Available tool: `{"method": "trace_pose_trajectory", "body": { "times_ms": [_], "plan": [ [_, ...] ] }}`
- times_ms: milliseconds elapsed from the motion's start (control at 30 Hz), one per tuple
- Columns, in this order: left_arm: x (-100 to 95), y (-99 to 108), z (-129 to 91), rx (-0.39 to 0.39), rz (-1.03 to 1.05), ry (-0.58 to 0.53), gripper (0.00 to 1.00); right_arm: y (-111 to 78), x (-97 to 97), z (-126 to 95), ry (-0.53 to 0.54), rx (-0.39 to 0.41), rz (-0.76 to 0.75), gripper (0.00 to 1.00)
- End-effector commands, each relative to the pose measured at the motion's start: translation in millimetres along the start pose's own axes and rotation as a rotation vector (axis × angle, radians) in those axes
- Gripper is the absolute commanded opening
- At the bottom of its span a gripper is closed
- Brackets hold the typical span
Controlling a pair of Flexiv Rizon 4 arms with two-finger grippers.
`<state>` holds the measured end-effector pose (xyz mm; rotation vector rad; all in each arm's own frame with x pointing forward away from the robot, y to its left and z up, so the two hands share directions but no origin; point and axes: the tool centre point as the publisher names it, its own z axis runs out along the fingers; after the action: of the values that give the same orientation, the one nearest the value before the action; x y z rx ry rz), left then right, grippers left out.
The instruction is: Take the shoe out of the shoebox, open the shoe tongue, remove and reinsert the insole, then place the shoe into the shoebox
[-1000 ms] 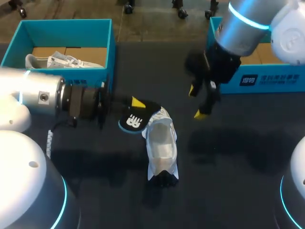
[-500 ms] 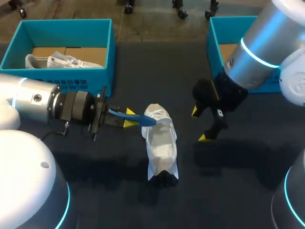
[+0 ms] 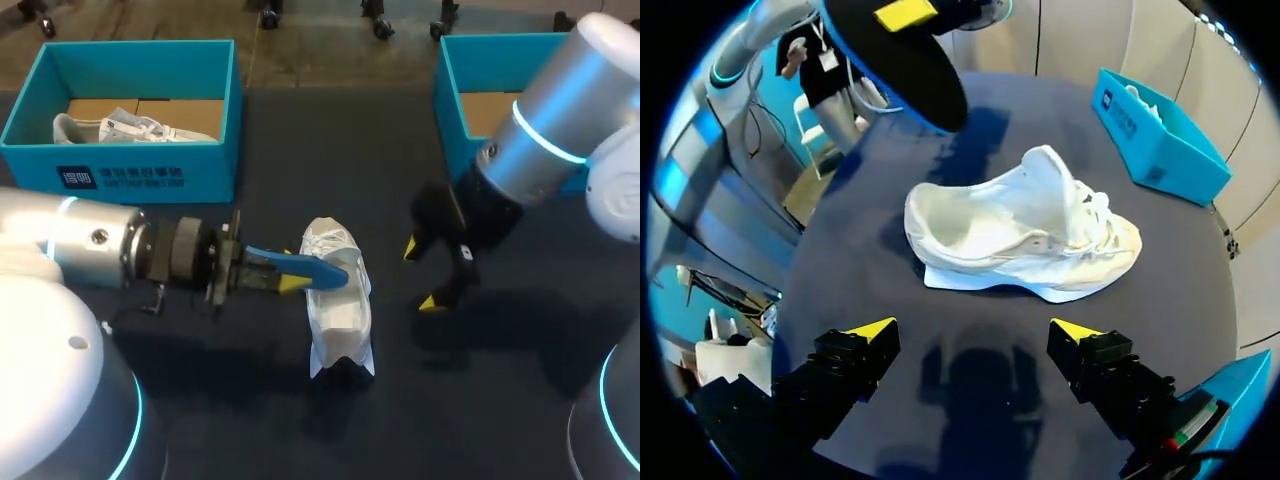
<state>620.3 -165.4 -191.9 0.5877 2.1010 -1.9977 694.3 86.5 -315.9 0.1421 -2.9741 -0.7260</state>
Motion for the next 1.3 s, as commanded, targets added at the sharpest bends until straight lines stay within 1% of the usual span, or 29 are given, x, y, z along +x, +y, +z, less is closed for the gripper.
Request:
{"method": "trace_pose_trajectory", "body": {
  "times_ms": [33, 100, 367, 400, 433, 500, 667, 833, 1033, 1300],
  "plan": [
    [6.4, 5.0, 13.8, -0.001, -0.019, -0.011, 0.0, 1.4, 3.5, 21.1, -0.01, 0.012, 0.008, 1.0],
    [6.4, 5.0, 13.8, -0.001, -0.019, -0.011, 0.0, 0.9, 9.4, 26.2, -0.033, 0.004, 0.046, 1.0],
    [6.4, 5.0, 13.8, -0.001, -0.019, -0.011, 0.0, 0.9, 9.4, 26.2, -0.033, 0.004, 0.046, 1.0],
    [9.1, 7.8, 17.5, -0.005, -0.003, -0.007, 0.0, 0.9, 9.4, 26.2, -0.033, 0.004, 0.046, 1.0],
    [12.0, 10.2, 20.2, -0.008, 0.004, 0.003, 0.0, 3.1, 9.1, 27.6, -0.027, 0.01, 0.047, 1.0],
    [15.1, 14.4, 23.2, -0.011, 0.005, 0.001, 0.0, 6.6, 8.0, 34.9, -0.006, 0.047, 0.072, 1.0],
    [20.5, 20.1, 25.6, -0.006, 0.012, -0.001, 0.0, 12.7, 9.5, 49.3, -0.014, 0.103, 0.099, 1.0],
    [23.7, 21.1, 27.8, 0.013, 0.023, -0.003, 0.0, 13.3, 8.6, 55.3, -0.024, 0.088, 0.086, 1.0],
    [22.7, 29.5, 29.9, 0.011, 0.041, 0.002, 0.0, 9.9, 8.3, 63.8, -0.026, 0.087, 0.093, 1.0],
    [18.8, 35.8, 30.8, 0.014, 0.06, -0.006, 0.0, 6.9, 13.0, 63.3, -0.048, 0.09, 0.117, 1.0]
  ]
}}
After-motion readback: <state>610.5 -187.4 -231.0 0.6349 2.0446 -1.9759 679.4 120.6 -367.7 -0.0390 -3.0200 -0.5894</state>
